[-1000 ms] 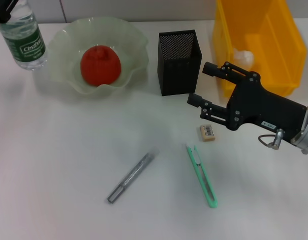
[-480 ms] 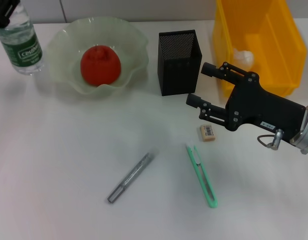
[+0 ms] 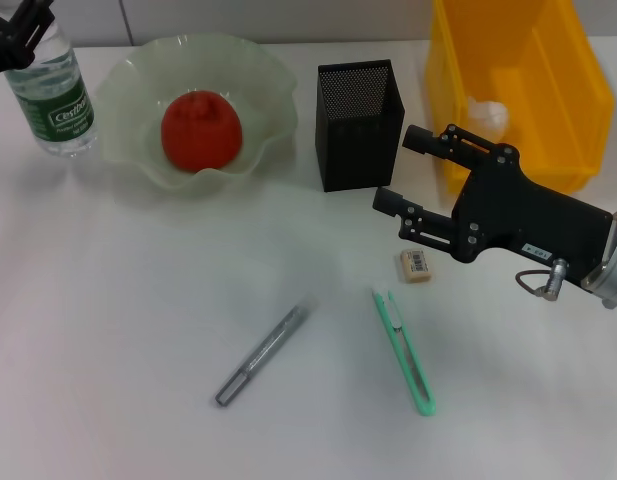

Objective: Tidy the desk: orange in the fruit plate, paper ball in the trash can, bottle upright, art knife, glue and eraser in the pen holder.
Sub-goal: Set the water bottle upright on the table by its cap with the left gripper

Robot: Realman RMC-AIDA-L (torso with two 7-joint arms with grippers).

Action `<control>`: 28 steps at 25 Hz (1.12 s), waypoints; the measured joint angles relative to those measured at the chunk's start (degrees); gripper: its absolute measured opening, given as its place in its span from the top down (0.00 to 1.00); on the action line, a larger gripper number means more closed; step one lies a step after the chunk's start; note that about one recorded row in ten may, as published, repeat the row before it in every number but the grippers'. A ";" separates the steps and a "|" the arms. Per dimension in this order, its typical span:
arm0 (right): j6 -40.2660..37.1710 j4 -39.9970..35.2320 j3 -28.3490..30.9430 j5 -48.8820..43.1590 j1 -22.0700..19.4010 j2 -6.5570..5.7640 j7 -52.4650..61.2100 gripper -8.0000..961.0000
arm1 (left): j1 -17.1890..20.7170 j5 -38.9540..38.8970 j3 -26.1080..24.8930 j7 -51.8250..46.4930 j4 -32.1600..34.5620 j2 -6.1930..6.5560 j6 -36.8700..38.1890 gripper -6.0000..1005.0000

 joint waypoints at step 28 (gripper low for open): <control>-0.21 0.71 -0.09 0.00 0.12 0.00 0.30 0.24 | -0.07 -0.27 -0.85 3.24 -2.30 -0.05 -1.92 0.55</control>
